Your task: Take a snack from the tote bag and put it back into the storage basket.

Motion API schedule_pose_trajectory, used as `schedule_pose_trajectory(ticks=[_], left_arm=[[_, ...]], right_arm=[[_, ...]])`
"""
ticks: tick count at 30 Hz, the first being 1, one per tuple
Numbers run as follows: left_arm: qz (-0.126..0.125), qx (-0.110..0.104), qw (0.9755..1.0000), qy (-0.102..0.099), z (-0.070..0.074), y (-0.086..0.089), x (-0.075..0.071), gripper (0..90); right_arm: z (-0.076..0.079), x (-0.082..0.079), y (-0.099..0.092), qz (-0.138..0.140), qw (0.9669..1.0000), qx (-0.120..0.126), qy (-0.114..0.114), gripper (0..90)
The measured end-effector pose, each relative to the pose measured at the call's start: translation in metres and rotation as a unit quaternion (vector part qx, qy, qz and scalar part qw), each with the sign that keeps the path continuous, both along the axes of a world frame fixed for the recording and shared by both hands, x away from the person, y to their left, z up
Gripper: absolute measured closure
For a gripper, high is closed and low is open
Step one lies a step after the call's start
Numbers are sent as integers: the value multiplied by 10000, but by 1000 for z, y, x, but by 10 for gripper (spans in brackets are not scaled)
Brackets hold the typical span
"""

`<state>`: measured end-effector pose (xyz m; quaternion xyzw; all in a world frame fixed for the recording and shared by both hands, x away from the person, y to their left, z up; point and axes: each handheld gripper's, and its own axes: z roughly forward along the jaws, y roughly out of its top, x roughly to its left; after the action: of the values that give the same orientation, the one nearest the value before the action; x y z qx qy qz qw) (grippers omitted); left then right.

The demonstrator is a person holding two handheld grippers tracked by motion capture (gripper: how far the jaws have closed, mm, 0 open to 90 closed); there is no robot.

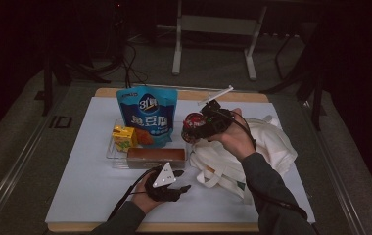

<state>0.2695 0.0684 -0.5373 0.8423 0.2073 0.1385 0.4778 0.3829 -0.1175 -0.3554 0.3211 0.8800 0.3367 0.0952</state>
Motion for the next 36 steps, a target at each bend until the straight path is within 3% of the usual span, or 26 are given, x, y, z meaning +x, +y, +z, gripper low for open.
schedule_pose_trajectory(ticks=[36], left_arm=[[24,-29,10000,-15,0,0,-1,434]], right_arm=[[-17,12,32,97,9999,-71,99,254]])
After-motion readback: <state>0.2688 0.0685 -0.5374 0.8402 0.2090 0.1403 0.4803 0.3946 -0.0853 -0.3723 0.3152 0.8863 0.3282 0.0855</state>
